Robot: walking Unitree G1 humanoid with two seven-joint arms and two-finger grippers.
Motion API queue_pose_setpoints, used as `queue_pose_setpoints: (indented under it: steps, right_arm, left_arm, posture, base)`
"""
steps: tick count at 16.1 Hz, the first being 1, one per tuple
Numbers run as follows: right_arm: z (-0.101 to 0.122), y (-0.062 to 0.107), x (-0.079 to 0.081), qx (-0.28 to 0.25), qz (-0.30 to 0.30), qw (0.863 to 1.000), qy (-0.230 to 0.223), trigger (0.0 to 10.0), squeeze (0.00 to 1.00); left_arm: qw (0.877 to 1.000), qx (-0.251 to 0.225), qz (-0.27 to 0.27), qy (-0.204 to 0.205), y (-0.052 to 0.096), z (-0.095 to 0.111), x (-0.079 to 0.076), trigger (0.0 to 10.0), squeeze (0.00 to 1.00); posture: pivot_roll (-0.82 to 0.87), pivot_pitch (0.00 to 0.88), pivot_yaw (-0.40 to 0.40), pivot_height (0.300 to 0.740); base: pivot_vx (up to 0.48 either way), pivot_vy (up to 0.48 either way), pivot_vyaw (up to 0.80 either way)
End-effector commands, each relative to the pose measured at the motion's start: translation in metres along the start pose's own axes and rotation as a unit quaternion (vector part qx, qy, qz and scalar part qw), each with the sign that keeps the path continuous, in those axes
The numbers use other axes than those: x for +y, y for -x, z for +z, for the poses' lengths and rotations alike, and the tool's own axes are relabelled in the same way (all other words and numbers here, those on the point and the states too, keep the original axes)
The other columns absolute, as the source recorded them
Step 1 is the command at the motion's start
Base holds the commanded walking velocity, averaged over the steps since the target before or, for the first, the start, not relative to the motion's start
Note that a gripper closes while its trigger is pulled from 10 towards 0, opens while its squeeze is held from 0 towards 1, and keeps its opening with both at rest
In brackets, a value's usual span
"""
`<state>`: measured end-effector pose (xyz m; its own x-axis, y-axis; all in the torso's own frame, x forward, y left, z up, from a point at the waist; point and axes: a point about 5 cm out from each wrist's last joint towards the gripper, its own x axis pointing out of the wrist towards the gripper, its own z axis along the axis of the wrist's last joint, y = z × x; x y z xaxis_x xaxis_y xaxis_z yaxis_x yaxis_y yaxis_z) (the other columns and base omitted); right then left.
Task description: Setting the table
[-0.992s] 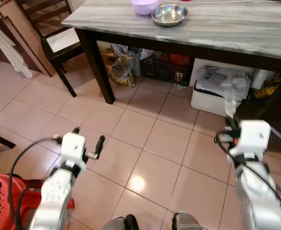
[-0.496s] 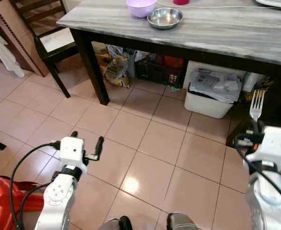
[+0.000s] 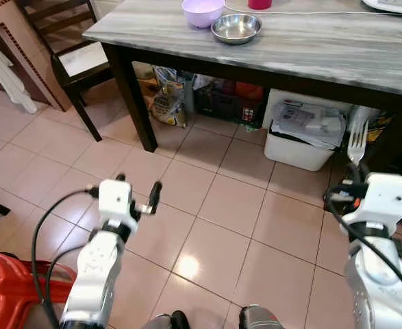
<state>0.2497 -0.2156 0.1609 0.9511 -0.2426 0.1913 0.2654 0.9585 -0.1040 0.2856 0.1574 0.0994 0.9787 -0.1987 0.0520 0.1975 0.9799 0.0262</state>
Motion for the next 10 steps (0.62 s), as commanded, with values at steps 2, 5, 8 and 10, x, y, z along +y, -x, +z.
queue_pose_setpoints:
  steps: [2,5,8,10]
  right_arm:
    - [-0.002,-0.001,-0.002,0.006,-0.007,1.0,-0.004,10.0,0.0]
    - [0.0,-0.001,-0.001,0.003,-0.006,1.0,-0.005,10.0,0.0]
    - [0.002,-0.002,0.0,0.001,-0.002,1.0,-0.004,10.0,0.0]
    - [0.003,-0.003,-0.001,0.0,-0.004,1.0,-0.005,10.0,0.0]
  left_arm:
    - [1.0,0.008,-0.002,0.009,0.002,-0.003,0.004,10.0,0.0]
    - [1.0,0.005,-0.013,0.016,0.001,-0.003,-0.002,10.0,0.0]
    - [0.999,0.004,-0.023,0.022,-0.001,-0.003,-0.007,10.0,0.0]
    - [0.999,0.004,-0.025,0.022,-0.002,-0.002,-0.007,10.0,0.0]
  posture:
    - [-0.31,0.141,0.103,0.74]
    - [-0.32,0.152,0.105,0.74]
    - [-0.32,0.154,0.104,0.74]
    - [-0.33,0.158,0.103,0.74]
  base:
    - [0.127,0.0,-0.4]
    - [0.351,0.0,-0.46]
    - [0.415,0.0,-0.14]
    - [0.443,0.0,0.0]
